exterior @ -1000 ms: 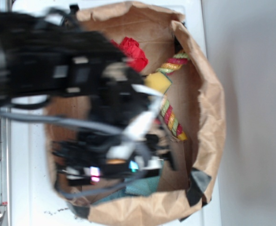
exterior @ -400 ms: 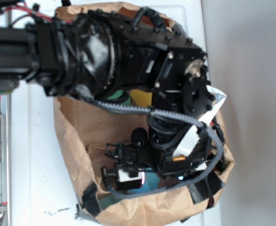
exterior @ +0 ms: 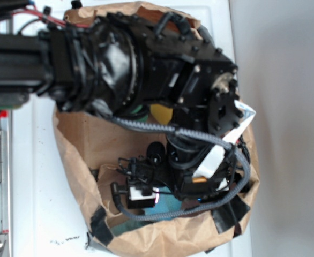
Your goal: Grab the blue cloth.
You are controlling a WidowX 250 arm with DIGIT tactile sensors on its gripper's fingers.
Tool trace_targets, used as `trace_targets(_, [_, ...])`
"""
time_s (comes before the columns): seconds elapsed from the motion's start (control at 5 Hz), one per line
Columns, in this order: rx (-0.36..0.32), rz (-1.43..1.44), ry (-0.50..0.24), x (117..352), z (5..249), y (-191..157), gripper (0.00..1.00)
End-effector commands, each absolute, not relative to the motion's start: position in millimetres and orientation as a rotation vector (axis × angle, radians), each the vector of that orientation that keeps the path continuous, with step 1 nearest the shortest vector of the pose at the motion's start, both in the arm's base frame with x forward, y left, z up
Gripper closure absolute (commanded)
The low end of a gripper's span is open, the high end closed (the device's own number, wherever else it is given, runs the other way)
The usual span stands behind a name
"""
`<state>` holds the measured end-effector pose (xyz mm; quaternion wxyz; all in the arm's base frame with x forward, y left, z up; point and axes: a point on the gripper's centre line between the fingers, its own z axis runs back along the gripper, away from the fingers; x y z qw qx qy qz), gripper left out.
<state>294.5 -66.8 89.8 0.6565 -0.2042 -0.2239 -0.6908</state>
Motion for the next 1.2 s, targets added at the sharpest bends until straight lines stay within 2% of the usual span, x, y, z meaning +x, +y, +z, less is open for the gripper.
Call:
trace_targets(0.0, [-0.355, -1.659, -0.427, 287.1, 105.5, -51.8, 0.00])
trace_targets(0.6, [-0.426, -1.744, -0.420, 282.6, 108.9, -44.9, 0.00])
trace_targets(1.0, [-0.426, -1.744, -0.420, 282.6, 108.9, -44.9, 0.00])
